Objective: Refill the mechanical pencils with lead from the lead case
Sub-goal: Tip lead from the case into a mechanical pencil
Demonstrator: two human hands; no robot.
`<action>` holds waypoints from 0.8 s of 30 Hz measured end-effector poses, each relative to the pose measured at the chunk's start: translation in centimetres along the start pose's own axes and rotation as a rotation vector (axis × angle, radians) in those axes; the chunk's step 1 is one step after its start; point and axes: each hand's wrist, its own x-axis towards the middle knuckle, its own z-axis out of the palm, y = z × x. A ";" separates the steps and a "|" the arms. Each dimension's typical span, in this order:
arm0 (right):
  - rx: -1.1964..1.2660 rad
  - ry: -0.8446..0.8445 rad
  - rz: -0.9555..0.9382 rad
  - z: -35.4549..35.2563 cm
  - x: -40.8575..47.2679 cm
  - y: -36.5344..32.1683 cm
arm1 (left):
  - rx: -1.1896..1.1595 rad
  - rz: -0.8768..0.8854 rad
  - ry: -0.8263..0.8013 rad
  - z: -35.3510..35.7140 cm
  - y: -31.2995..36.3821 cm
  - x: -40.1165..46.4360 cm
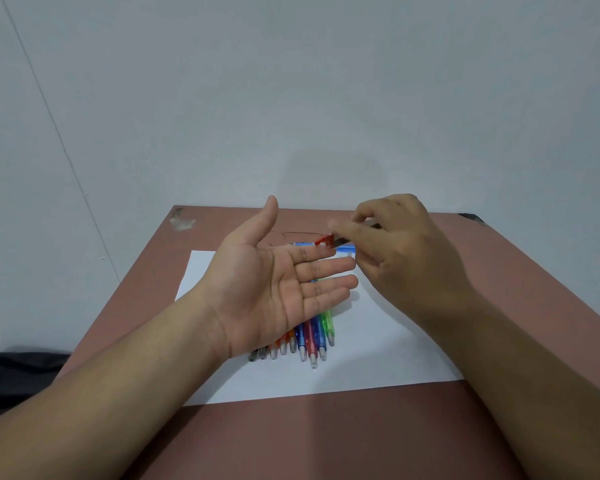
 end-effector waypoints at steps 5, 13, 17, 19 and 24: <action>0.062 -0.013 0.043 0.1 0.0 -0.1 | 0.003 -0.006 -0.015 0.0 0.1 -0.1; 0.084 0.020 0.026 0.6 0.0 0.3 | 0.001 -0.011 -0.010 0.0 0.0 0.0; 0.081 0.007 0.024 0.1 0.1 0.1 | 0.007 -0.010 0.006 0.0 0.0 0.0; 0.084 0.021 0.053 -0.1 0.1 -0.1 | 0.003 -0.009 0.010 0.0 0.0 0.0; 0.089 0.023 0.030 0.6 -0.2 0.3 | 0.003 -0.018 0.004 0.0 0.0 0.0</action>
